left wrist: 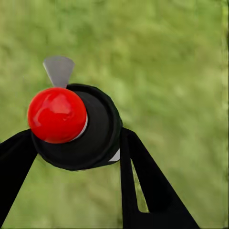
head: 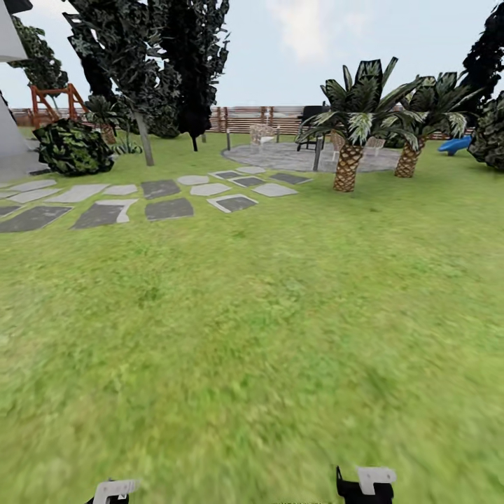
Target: In the garden, pick up the pesticide atomizer on the floor and spray pesticide onto both trees until each tree trunk is fully covered.
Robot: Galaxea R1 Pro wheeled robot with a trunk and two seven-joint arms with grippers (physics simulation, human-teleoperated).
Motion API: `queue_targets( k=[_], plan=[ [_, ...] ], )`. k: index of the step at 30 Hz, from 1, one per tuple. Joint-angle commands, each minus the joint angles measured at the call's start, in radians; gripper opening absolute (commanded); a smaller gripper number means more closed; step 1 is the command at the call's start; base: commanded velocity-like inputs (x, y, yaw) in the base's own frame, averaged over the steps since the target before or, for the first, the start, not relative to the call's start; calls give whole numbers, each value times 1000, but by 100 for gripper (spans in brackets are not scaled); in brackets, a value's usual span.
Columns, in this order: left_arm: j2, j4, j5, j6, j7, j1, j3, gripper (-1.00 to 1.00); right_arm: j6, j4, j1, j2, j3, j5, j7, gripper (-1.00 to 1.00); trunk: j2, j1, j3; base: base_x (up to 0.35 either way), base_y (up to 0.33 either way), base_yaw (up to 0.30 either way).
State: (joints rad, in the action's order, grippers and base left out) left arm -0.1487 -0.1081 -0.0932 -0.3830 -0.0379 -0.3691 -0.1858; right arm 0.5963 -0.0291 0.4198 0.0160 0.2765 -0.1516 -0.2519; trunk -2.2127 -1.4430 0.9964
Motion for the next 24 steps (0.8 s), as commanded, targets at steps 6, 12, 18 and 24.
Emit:
queue_targets(
  k=[6, 12, 18, 24],
  plan=[
    [0, 1, -10, -4, -4, -1, -9, -100, 2, 0, 1, 0, 9, -9, -1, 100, 0, 0, 1, 0, -278, -300],
    [0, 1, -10, -4, -4, -1, -9, -100, 2, 0, 0, 0, 9, -9, -1, 100, 0, 0, 1, 0, -278, -300],
    [-2, 0, -8, -5, -4, -1, -10, -100, 2, 0, 1, 0, 9, -9, -1, 100, 0, 0, 1, 0, -278, -300],
    [-2, 1, -7, -5, -2, -1, -12, -100, 2, 0, 0, 0, 9, -9, -2, 100, 0, 0, 1, 56, -279, -300]
  ],
)
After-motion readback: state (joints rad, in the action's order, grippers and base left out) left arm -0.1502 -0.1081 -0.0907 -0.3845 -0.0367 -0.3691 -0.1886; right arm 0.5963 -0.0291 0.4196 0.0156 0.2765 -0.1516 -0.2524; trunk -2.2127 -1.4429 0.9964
